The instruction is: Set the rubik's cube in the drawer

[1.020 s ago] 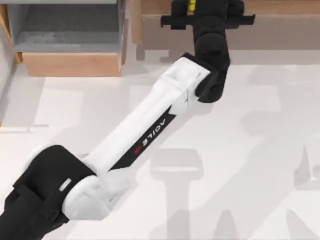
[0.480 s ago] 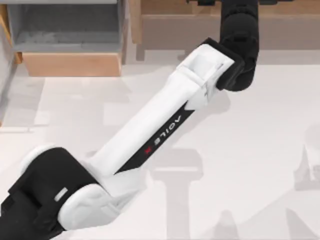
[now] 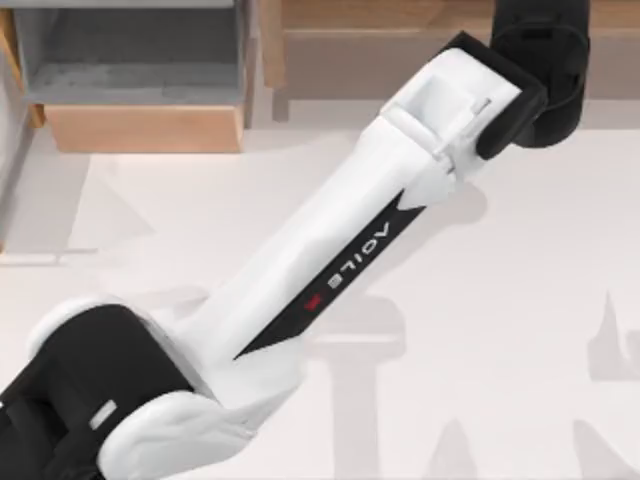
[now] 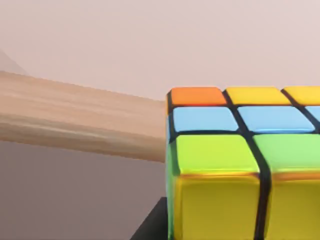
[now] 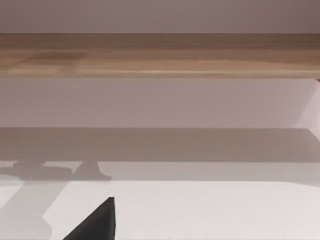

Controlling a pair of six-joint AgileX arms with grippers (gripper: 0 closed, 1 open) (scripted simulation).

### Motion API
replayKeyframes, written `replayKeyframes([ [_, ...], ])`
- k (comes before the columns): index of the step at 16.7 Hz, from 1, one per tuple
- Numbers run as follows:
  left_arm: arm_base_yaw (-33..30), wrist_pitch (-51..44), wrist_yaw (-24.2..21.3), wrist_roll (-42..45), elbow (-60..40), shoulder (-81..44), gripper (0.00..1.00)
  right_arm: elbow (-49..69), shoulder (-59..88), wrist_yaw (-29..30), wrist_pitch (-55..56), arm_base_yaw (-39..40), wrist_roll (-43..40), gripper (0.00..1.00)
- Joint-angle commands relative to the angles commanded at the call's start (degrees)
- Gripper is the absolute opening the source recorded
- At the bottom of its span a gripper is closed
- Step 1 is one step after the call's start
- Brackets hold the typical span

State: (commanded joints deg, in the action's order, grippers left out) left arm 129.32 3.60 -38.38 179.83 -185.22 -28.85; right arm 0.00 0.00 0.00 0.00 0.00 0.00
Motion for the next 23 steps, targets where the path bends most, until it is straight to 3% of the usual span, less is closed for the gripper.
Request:
replayKeyframes([
  [9,-0.94,0.07,-0.09,-0.22,-1.14,-0.76,0.0,0.0,0.0,0.0,0.0,0.0,0.0,1.0],
  [23,8.79,0.53,-3.97,-0.25,-16.2,3.67,0.0,0.0,0.0,0.0,0.0,0.0,0.0,1.0],
])
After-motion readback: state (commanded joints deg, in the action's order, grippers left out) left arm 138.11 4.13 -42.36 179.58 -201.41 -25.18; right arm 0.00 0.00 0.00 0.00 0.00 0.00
